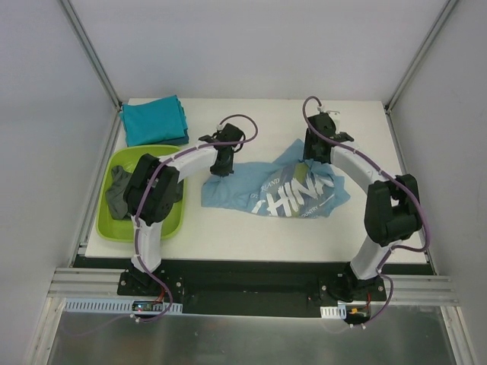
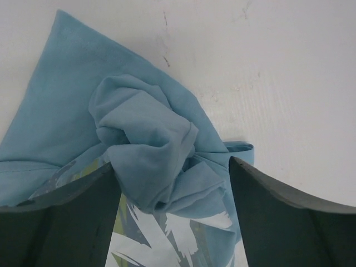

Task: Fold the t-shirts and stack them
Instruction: Flatten out the tshirt

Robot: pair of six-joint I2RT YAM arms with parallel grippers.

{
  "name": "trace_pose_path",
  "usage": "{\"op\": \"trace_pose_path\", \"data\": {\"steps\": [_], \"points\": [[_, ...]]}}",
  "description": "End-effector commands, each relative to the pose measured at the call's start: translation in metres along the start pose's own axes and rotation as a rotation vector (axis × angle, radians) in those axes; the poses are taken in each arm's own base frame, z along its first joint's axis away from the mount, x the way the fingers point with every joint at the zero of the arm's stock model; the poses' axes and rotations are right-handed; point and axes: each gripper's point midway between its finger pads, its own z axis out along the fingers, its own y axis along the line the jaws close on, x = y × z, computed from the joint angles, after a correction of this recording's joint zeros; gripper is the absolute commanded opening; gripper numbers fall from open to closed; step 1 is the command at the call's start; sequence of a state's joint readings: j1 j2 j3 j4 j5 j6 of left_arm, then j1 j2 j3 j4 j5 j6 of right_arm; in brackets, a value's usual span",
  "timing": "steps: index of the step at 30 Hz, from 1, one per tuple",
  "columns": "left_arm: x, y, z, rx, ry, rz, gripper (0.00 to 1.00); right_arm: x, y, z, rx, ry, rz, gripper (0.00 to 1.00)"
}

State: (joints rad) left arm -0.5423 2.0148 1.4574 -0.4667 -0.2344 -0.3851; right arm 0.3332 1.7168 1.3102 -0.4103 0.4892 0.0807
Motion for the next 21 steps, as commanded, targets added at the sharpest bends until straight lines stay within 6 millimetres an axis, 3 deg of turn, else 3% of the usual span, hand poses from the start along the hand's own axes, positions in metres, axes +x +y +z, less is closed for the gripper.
{"op": "trace_pose_path", "data": {"steps": [1,3,4,7,10,12,16,20,21], "points": [[-0.025,0.012,-0.034,-0.028,-0.097,-0.029,0.0,-0.002,0.018,0.011,-0.088,0.029,-0.028,0.64],[-0.032,0.014,-0.04,-0.037,-0.122,-0.032,0.0,-0.003,0.021,0.011,-0.113,0.033,-0.017,0.39],[-0.035,0.015,-0.043,-0.038,-0.135,-0.033,0.0,-0.005,0.021,0.009,-0.118,0.02,-0.014,0.31],[-0.052,0.015,-0.063,-0.025,-0.192,-0.028,0.0,-0.022,0.009,-0.008,-0.105,-0.049,-0.018,0.16],[-0.072,0.019,-0.101,-0.001,-0.287,-0.049,0.0,-0.048,-0.013,-0.046,-0.084,-0.153,-0.003,0.05],[-0.087,0.023,-0.137,0.029,-0.369,-0.068,0.0,-0.065,-0.031,-0.079,-0.082,-0.239,0.02,0.04],[-0.104,0.026,-0.23,0.177,-0.551,-0.091,0.0,-0.087,-0.06,-0.156,-0.152,-0.379,0.066,0.06],[-0.103,0.031,-0.327,0.343,-0.745,-0.083,0.0,-0.098,-0.083,-0.239,-0.285,-0.518,0.11,0.05],[-0.098,0.036,-0.359,0.396,-0.812,-0.082,0.0,-0.099,-0.09,-0.26,-0.315,-0.553,0.12,0.05]]}}
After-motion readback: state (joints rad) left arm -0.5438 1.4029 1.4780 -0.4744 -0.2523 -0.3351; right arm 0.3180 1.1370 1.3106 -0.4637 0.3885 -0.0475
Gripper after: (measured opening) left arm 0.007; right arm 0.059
